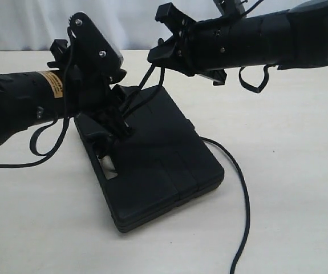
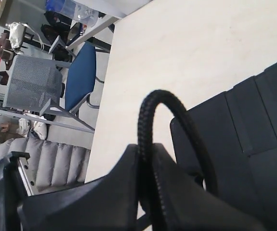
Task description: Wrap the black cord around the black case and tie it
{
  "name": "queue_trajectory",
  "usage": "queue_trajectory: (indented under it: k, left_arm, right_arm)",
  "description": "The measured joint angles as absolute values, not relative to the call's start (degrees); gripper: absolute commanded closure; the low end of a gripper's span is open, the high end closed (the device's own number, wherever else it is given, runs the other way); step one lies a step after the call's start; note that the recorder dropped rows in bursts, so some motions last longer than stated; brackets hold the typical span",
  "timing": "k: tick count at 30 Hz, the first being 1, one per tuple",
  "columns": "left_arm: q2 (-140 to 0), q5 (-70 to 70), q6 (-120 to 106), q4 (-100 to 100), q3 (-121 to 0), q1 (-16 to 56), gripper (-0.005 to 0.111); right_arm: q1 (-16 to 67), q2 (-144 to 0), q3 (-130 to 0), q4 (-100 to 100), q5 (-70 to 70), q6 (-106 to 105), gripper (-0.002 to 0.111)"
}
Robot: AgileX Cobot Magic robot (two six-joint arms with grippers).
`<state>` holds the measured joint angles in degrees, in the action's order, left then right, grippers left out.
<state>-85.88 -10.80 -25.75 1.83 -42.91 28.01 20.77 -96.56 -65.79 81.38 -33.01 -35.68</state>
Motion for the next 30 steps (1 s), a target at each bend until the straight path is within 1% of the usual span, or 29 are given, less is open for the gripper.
queue_trajectory:
  k: [4, 6, 13, 21, 25, 30]
  left_arm:
    - [-88.2, -14.9, -23.5, 1.8, -42.9, 28.0, 0.091]
    - [-89.7, -16.3, -22.9, 1.8, -42.9, 28.0, 0.093]
    - [-91.4, -21.4, -20.5, 0.4, -42.9, 28.4, 0.092]
    - [-91.4, -21.7, -5.2, -17.2, -42.9, 28.9, 0.092]
    - [-90.1, -19.4, -4.0, -19.3, -42.9, 28.3, 0.092]
    - [-84.9, -14.3, -3.4, -19.6, -42.9, 26.9, 0.092]
  right_arm:
    - [20.8, -96.6, -65.8, 81.4, -33.0, -35.9, 0.104]
    - [20.8, -96.6, -65.8, 81.4, -33.0, -35.9, 0.104]
    - [20.8, -96.6, -65.8, 81.4, -33.0, -36.0, 0.104]
    - [20.8, -96.6, -65.8, 81.4, -33.0, -36.0, 0.104]
    - [20.8, -96.6, -65.8, 81.4, -32.9, -36.0, 0.104]
    - [20.8, -96.6, -65.8, 81.4, -31.7, -36.0, 0.104]
